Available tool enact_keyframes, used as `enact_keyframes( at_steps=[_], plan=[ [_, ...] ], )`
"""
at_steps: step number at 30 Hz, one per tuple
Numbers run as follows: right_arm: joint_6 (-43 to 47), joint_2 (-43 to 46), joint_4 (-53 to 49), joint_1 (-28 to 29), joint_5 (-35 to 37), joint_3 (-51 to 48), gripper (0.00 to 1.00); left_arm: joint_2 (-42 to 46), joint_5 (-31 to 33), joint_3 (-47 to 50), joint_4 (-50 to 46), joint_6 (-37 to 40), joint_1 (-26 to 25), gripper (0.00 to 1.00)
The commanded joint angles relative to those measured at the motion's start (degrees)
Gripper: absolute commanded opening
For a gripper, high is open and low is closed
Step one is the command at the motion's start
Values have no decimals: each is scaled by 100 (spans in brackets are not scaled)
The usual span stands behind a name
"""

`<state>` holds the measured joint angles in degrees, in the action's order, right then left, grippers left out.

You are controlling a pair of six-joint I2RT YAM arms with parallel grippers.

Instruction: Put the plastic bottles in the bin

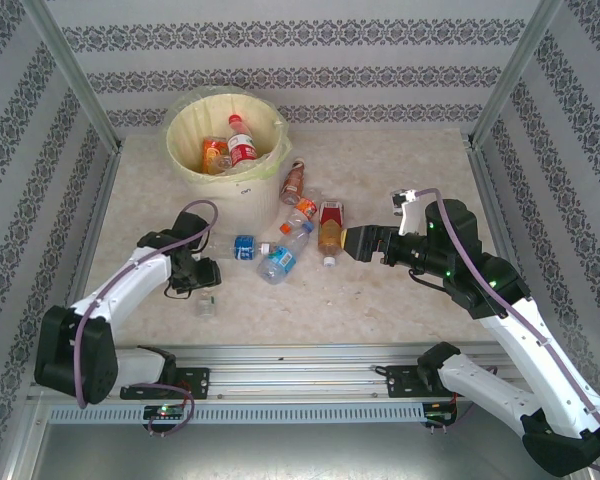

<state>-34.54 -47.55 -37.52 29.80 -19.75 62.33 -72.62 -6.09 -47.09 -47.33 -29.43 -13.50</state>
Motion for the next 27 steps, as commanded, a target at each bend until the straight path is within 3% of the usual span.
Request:
enact_keyframes(
  at_steps=[1, 7, 14, 27],
  plan=[
    [36, 69, 60, 34, 34, -33, 98, 389, 228, -77, -380, -423, 70, 49],
    [44, 79, 34, 34, 18, 0, 98, 1068, 280, -417, -718, -539, 418, 48],
    [45, 44, 34, 33, -15, 121, 98, 1251, 802, -1667, -1408, -230, 559, 47],
    [100, -25, 67, 30, -155, 297, 98, 138, 872, -4647, -1500, 371, 630, 48]
  ],
)
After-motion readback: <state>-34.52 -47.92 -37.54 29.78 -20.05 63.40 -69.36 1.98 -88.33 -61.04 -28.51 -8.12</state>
